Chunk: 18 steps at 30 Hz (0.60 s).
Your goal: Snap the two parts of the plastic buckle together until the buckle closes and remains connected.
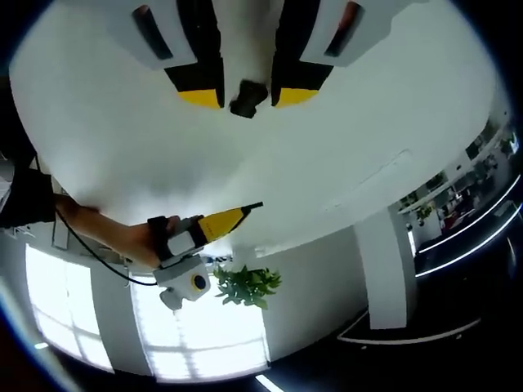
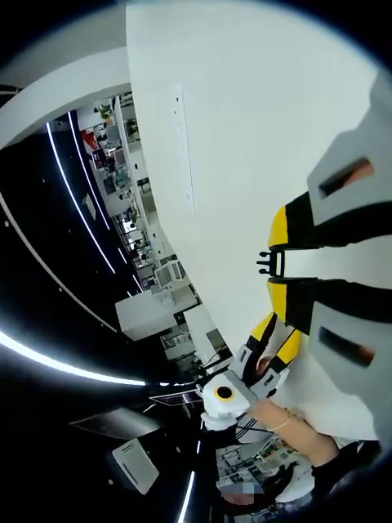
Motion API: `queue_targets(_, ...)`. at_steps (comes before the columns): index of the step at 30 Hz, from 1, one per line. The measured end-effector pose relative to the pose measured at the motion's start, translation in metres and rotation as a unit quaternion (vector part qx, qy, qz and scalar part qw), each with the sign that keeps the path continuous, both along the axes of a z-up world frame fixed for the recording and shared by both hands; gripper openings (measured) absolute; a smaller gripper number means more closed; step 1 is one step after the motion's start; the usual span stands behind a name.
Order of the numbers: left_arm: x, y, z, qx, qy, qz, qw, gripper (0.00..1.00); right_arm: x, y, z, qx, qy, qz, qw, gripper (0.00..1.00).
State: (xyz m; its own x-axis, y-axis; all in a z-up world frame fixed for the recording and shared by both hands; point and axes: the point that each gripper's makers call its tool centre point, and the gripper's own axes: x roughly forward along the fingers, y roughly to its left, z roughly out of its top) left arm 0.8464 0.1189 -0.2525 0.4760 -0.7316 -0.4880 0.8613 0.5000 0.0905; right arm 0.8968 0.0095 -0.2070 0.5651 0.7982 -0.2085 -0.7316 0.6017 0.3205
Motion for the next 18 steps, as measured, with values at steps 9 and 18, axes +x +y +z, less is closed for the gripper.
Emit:
queue_targets(9, -0.0039, 0.0007, -0.0009, -0.002, 0.012, -0.006, 0.9999, 0.22, -0.0008, -0.0001, -0.0016, 0.000, 0.002, 0.002, 1.0000, 0.13)
queue_targets(18, -0.0005, -0.0005, -0.0020, -0.006, 0.010, -0.001, 0.9999, 0.24, -0.0022, 0.0000, -0.0026, 0.000, 0.003, 0.002, 1.0000, 0.13)
